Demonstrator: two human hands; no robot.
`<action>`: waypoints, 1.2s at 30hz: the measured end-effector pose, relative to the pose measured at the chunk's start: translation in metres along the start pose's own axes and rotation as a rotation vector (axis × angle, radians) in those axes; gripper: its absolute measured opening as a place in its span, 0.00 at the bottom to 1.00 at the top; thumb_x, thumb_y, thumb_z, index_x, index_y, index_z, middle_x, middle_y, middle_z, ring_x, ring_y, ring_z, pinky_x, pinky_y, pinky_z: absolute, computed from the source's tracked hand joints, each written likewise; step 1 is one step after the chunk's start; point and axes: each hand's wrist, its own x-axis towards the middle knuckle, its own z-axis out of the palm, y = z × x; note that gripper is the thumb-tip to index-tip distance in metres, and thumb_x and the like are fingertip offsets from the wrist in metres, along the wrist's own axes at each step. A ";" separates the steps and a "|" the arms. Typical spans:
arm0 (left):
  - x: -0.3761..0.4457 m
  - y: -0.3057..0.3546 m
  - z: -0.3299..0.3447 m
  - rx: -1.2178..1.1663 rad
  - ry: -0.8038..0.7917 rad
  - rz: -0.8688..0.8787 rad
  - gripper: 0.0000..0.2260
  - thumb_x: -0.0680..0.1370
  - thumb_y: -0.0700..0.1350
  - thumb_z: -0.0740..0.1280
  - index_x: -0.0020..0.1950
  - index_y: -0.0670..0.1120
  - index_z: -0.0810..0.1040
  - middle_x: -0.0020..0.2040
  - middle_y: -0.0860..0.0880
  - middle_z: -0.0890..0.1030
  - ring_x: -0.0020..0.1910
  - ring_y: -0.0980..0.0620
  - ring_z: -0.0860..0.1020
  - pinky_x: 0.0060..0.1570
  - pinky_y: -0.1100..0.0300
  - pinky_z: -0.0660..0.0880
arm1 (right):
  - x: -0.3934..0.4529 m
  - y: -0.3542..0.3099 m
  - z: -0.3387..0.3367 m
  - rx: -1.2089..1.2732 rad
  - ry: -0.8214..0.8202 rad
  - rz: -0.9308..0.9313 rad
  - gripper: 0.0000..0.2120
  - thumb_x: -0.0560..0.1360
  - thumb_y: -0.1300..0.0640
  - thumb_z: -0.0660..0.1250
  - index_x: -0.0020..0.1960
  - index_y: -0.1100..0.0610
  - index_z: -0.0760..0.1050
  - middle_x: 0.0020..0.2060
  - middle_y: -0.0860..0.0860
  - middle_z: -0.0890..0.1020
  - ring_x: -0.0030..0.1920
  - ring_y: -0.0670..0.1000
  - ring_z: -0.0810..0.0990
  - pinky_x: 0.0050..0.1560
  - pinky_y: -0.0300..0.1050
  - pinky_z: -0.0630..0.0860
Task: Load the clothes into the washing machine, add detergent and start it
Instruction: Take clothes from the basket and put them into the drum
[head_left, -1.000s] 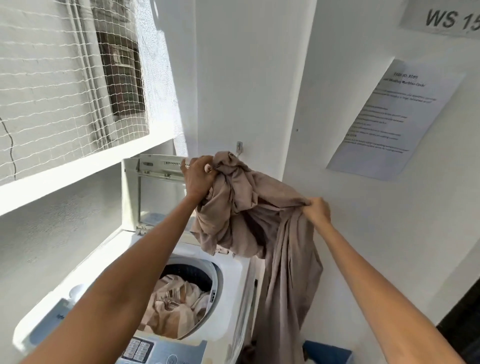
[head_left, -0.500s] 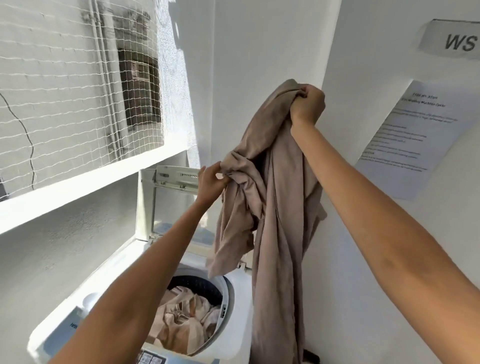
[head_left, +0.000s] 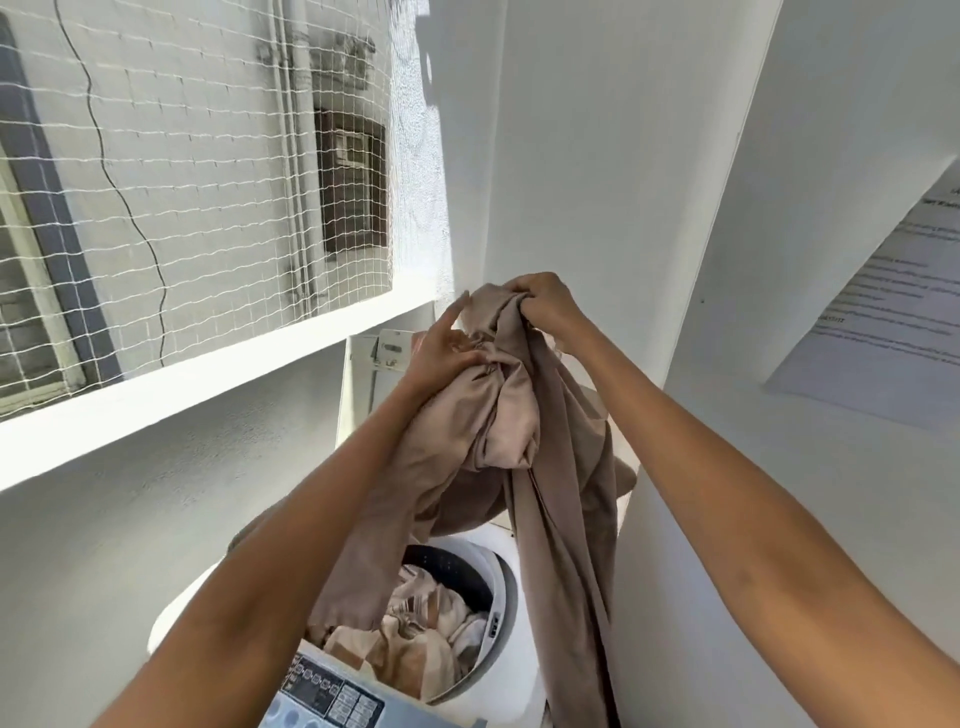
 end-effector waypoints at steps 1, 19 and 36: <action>-0.001 0.004 0.002 0.011 -0.017 -0.001 0.35 0.70 0.38 0.74 0.74 0.47 0.64 0.38 0.46 0.78 0.37 0.58 0.74 0.40 0.76 0.68 | -0.001 -0.001 -0.002 -0.010 -0.064 -0.018 0.21 0.71 0.72 0.54 0.57 0.61 0.80 0.56 0.57 0.82 0.55 0.50 0.78 0.56 0.42 0.75; -0.009 -0.006 0.014 -0.161 0.157 -0.174 0.11 0.64 0.44 0.69 0.39 0.35 0.80 0.35 0.40 0.81 0.35 0.52 0.75 0.38 0.54 0.72 | -0.144 0.253 0.060 -0.130 -0.293 0.429 0.66 0.47 0.28 0.76 0.75 0.52 0.51 0.69 0.50 0.69 0.70 0.54 0.68 0.69 0.55 0.67; -0.034 -0.045 -0.006 -0.352 0.380 -0.337 0.13 0.71 0.35 0.70 0.29 0.46 0.75 0.31 0.47 0.77 0.32 0.54 0.75 0.33 0.60 0.72 | -0.064 0.064 -0.067 -0.275 0.582 0.313 0.15 0.71 0.63 0.61 0.52 0.56 0.82 0.51 0.61 0.83 0.53 0.64 0.79 0.50 0.49 0.75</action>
